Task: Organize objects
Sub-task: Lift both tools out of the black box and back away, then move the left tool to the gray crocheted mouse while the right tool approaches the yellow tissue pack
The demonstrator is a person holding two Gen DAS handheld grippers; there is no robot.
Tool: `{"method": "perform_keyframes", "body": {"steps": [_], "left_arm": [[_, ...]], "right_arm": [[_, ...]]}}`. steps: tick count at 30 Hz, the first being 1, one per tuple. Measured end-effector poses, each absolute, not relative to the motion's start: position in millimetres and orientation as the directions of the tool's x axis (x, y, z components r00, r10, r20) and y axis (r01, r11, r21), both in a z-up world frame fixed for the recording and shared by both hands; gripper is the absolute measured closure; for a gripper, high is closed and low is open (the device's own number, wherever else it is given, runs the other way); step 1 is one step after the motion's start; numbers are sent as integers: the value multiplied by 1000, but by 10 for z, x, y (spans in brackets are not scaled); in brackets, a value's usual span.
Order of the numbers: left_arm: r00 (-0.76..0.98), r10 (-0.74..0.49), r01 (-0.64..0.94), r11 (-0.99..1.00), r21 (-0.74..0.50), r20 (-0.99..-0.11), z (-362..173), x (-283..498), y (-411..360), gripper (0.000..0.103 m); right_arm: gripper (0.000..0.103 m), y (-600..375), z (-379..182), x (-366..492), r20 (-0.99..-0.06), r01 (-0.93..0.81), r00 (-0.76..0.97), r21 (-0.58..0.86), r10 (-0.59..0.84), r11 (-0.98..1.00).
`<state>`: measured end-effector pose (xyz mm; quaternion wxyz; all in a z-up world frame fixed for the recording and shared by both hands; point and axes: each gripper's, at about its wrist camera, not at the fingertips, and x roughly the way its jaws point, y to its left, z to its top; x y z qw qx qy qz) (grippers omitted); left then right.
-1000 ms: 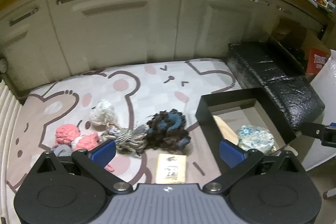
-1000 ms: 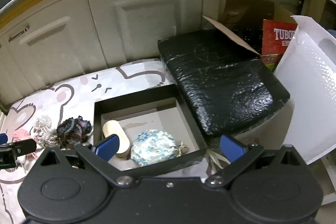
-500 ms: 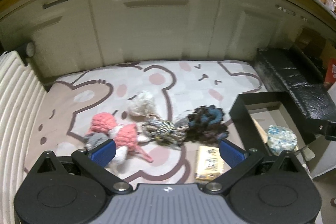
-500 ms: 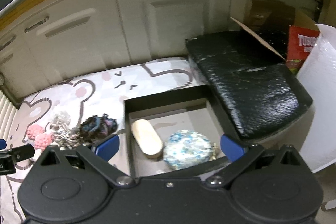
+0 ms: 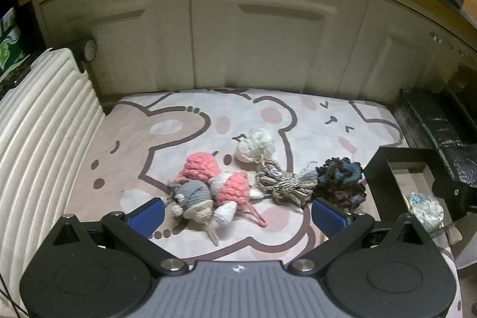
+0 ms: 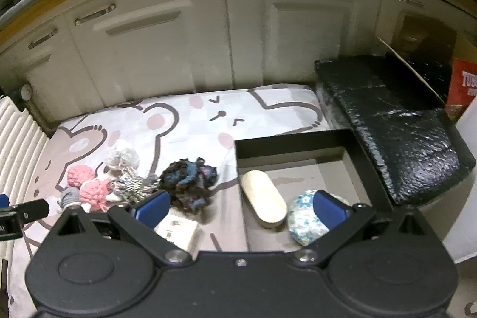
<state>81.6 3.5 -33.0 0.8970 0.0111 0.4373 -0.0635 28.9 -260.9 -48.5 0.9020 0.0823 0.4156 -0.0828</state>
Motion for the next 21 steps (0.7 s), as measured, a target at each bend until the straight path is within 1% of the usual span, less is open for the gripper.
{"method": "perform_keyframes", "body": {"steps": [8,13,15,21], "left_arm": [[622,-83,107,994,-21,-779,-329,809,139,0],[622,-66,93,996,-11,-780,-348,832,155,0],[626,-63,88,996,-10,-777,-361,840,160,0],[642,-41,79,997,12,-765,-411,879,181,0]], "right_arm": [[0,-2442,-474,358,-756,174,653,99,-40,980],[0,-2369,-485,402,-763,158,645,93,-32,983],[0,-2359,-493,426,-769,153,640,111,-13,982],[0,-2339,-471,459,-754,204,657,154,-18,967]]}}
